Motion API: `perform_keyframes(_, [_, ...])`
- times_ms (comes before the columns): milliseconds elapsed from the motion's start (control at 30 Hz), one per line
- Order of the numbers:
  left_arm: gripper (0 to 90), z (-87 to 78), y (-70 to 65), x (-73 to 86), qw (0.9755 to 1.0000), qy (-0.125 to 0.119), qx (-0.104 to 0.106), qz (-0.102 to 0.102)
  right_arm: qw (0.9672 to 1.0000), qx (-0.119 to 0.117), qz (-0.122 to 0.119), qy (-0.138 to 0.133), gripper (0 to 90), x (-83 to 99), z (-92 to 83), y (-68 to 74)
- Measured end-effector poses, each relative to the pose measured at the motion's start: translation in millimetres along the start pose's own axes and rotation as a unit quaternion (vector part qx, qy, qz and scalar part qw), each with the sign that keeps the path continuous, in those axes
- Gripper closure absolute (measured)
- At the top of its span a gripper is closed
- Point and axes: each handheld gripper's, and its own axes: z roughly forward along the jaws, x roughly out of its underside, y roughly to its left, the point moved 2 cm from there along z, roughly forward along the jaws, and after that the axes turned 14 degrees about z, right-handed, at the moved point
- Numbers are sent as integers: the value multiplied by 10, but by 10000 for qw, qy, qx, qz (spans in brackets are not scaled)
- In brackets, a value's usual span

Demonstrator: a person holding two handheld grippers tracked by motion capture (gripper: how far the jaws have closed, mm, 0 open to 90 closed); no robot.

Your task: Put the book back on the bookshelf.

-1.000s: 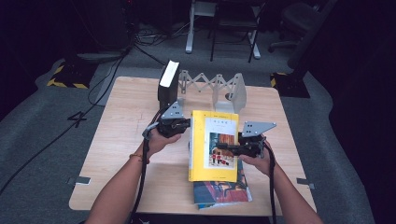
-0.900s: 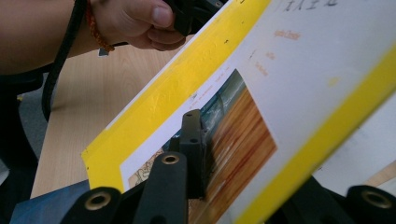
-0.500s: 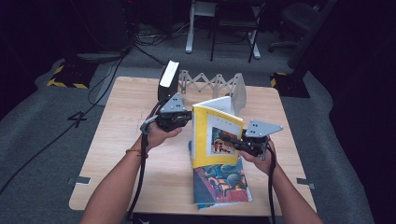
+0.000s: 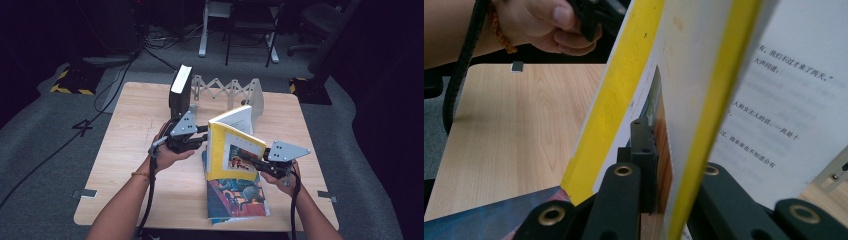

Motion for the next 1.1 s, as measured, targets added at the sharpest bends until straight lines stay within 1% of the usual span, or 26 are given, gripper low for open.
perform_keyframes(100, [688,8,-65,51,10000,-10,41,-42,10000,5,-38,3,867,18,-22,24])
perform_keyframes(133, [687,8,-65,51,10000,-10,41,-42,10000,11,-51,14,868,23,-29,31])
perform_keyframes(167, [687,22,-113,86,9999,0,74,-129,10000,20,-66,11,867,30,-35,37])
perform_keyframes(200, [687,27,-133,102,9999,29,76,-104,10000,20,-70,10,868,34,-39,40])
perform_keyframes(233, [688,38,-162,117,9998,26,98,-144,10000,25,-66,14,868,38,-44,45])
perform_keyframes(300, [692,53,-200,144,9998,64,98,-149,10000,31,-71,12,869,51,-55,47])
perform_keyframes(367, [691,56,-236,172,9997,72,128,-213,10000,27,-90,3,869,58,-63,54])
perform_keyframes(533, [652,53,-342,285,9991,322,105,-248,9999,15,-101,2,869,65,-72,68])
perform_keyframes(600, [641,33,-392,346,9989,385,105,-251,9999,12,-100,5,868,69,-79,78])
perform_keyframes(667, [626,12,-436,411,9983,431,166,-340,9999,-3,-105,-6,869,73,-84,84])
perform_keyframes(800, [603,-33,-510,495,9974,629,186,-282,9999,-7,-141,12,868,78,-96,106])
perform_keyframes(867, [594,-64,-558,532,9969,660,273,-323,9999,-9,-149,19,868,80,-99,112])
perform_keyframes(900, [584,-64,-558,532,9969,660,273,-323,9999,-13,-154,20,868,82,-103,117])
perform_keyframes(1000, [564,-71,-661,569,9960,761,413,-204,9999,-14,-166,23,868,85,-107,127])
perform_keyframes(1067, [527,-65,-727,590,9952,778,539,-235,9999,-4,-164,28,867,88,-110,138])
perform_keyframes(1100, [527,-63,-748,598,9951,779,555,-258,9999,-4,-164,28,867,88,-110,138])
